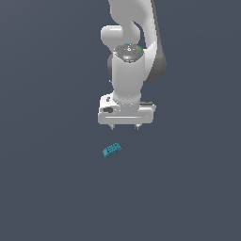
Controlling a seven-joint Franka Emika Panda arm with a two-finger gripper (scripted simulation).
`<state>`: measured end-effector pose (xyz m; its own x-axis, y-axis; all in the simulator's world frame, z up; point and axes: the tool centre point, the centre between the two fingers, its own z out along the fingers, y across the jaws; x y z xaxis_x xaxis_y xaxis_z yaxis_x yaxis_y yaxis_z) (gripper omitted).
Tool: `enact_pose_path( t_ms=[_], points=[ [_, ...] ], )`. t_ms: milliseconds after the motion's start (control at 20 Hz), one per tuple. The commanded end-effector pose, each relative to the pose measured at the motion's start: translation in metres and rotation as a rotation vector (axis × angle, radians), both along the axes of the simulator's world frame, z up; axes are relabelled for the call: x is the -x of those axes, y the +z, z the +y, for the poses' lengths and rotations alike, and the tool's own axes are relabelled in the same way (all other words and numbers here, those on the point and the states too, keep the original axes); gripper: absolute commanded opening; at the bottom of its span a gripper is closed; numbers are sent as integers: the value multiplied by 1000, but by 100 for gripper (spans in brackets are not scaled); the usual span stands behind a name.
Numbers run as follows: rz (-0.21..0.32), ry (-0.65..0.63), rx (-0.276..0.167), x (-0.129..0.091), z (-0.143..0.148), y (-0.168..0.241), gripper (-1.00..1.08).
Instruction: Pick up the object and move it to a goal position.
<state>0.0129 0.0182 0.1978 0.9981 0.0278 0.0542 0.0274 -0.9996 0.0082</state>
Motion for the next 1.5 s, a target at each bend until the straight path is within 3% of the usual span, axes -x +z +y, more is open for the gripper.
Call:
enact_pose_path(
  t_ms=[0,900,1450],
  points=[
    [0,0,0,0,0,0,100],
    [-24,-55,3,-4,-17,9,100],
    [-10,-236,-16,-8,-23,-13,100]
  ],
)
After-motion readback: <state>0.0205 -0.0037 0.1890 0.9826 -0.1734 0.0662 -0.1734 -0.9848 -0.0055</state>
